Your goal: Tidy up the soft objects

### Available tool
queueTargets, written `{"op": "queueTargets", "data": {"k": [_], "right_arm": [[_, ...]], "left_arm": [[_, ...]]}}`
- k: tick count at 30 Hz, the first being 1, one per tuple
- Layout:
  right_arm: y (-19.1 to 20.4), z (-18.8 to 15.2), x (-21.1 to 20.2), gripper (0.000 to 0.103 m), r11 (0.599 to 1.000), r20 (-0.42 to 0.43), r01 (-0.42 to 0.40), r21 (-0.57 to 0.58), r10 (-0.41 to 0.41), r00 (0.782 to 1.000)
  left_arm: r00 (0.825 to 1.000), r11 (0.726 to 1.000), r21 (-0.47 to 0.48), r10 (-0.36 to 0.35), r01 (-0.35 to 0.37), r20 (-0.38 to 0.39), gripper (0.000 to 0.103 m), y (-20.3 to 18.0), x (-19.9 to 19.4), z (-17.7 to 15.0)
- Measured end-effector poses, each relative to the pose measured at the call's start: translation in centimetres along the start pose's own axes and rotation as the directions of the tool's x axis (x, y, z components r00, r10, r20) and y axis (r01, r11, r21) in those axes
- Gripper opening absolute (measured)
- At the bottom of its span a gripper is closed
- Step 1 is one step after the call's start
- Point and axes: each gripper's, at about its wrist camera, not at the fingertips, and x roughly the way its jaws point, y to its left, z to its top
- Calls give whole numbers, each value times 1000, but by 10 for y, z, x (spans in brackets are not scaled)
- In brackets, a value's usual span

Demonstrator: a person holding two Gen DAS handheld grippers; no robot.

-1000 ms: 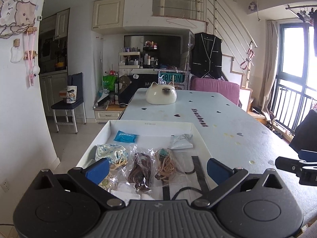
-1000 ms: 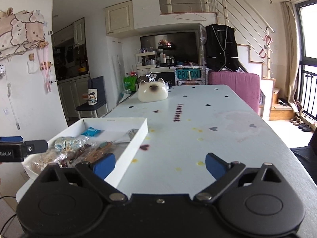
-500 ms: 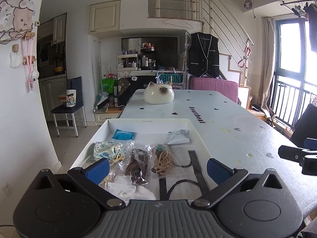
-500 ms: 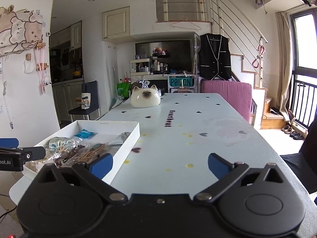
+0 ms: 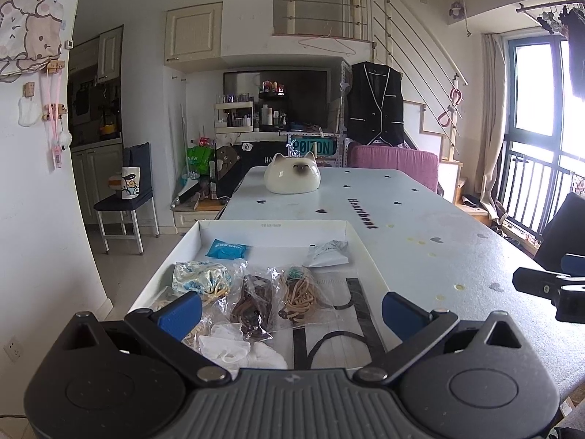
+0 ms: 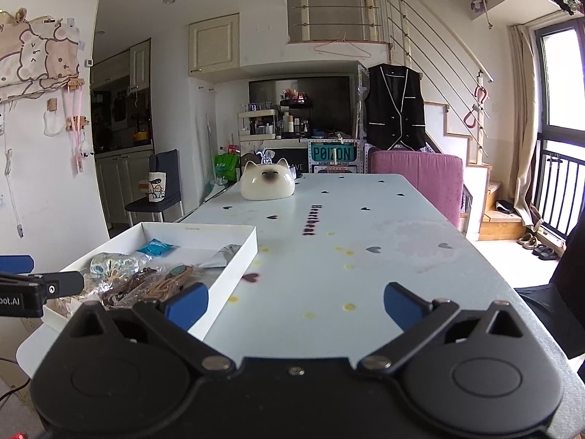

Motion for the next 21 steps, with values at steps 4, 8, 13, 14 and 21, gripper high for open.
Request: {"op": "queueTargets", "data": {"k": [4,8,13,14,21], "right_arm": [[0,0,1,103,1000,-3,-1,0,1,1000],[0,0,1,103,1000,-4,1,-2,-1,1000],[1,-1,1,103,1000,-7,2,-4,-2,1000],[1,-1,1,103,1000,-6,1,-4,-1,1000],[1,-1,1,103,1000,-8,2,-4,-2,1000]], "left_arm": [[1000,1000,2,-2,2,2,103,0,-1,1],[1000,1000,3,-3,3,2,103,-1,-1,1],[1000,1000,2,-3,3,3,103,-1,-1,1],[1000,1000,3,-4,4,3,103,-1,-1,1],[1000,1000,3,-4,4,3,103,-1,-1,1]]}}
